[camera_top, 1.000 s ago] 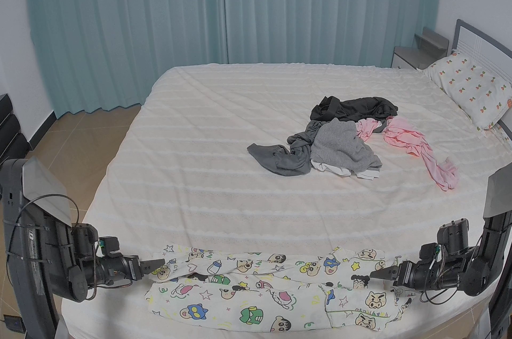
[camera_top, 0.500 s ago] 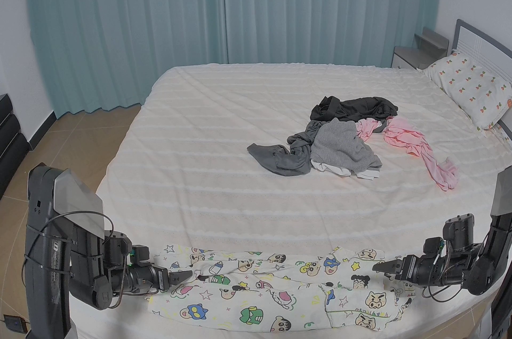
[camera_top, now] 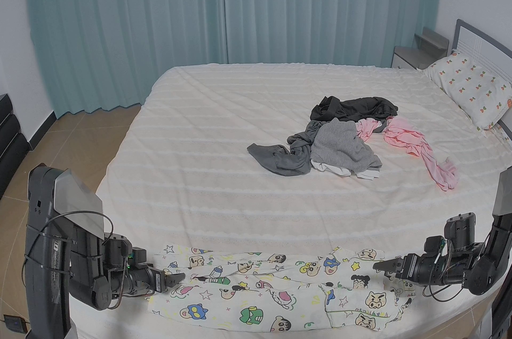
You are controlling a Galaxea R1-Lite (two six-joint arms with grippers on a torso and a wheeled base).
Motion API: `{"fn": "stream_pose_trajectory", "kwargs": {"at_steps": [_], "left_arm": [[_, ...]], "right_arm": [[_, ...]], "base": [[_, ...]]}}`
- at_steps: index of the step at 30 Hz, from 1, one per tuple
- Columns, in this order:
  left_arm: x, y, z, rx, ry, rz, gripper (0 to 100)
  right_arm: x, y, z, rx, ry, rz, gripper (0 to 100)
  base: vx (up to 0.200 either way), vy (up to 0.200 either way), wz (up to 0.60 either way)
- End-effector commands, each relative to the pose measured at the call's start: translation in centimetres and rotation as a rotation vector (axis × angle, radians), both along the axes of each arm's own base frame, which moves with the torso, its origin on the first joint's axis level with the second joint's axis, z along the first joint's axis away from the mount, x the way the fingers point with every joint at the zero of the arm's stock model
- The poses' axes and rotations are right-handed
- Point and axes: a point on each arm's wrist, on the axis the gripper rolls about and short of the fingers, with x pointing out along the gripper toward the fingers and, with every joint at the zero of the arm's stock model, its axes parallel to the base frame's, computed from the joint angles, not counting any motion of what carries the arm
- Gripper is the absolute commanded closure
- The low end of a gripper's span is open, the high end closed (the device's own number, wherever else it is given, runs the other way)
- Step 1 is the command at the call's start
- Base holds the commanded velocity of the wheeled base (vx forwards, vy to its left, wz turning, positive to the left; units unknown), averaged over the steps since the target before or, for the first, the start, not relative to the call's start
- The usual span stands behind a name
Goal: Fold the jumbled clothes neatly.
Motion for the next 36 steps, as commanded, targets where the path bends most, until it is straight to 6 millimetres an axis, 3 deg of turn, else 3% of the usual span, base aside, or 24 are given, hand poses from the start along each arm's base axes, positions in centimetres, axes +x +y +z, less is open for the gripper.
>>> {"fn": "stream_pose_trajectory", "kwargs": {"at_steps": [1,7,8,21,29,36], "left_arm": [[-0.1,-0.3,0.0,0.001,0.002,-0.012,0],[-0.2,-0.9,0.0,0.005,0.045,-0.034,0],[-0.2,-0.9,0.1,0.006,0.046,-0.035,100],[-0.4,-0.6,0.3,-0.009,0.053,-0.022,100],[-0.6,0.3,2.5,-0.161,0.061,0.088,100],[-0.5,2.4,3.3,-0.198,0.027,0.157,100]], "right_arm": [[-0.4,0.0,-0.1,-0.003,0.014,0.001,0],[-0.4,0.0,-0.1,-0.003,0.012,0.001,0],[-0.4,0.0,-0.1,-0.003,0.012,0.001,0],[-0.4,-0.1,0.1,-0.002,0.005,0.000,0],[-0.4,-0.1,0.1,-0.001,0.005,-0.004,0],[-0.4,-0.1,0.1,0.000,0.006,-0.007,0]], "base": [[0.000,0.000,0.00],[0.000,0.000,0.00],[0.000,0.000,0.00],[0.000,0.000,0.00],[0.000,0.000,0.00],[0.000,0.000,0.00]]}}
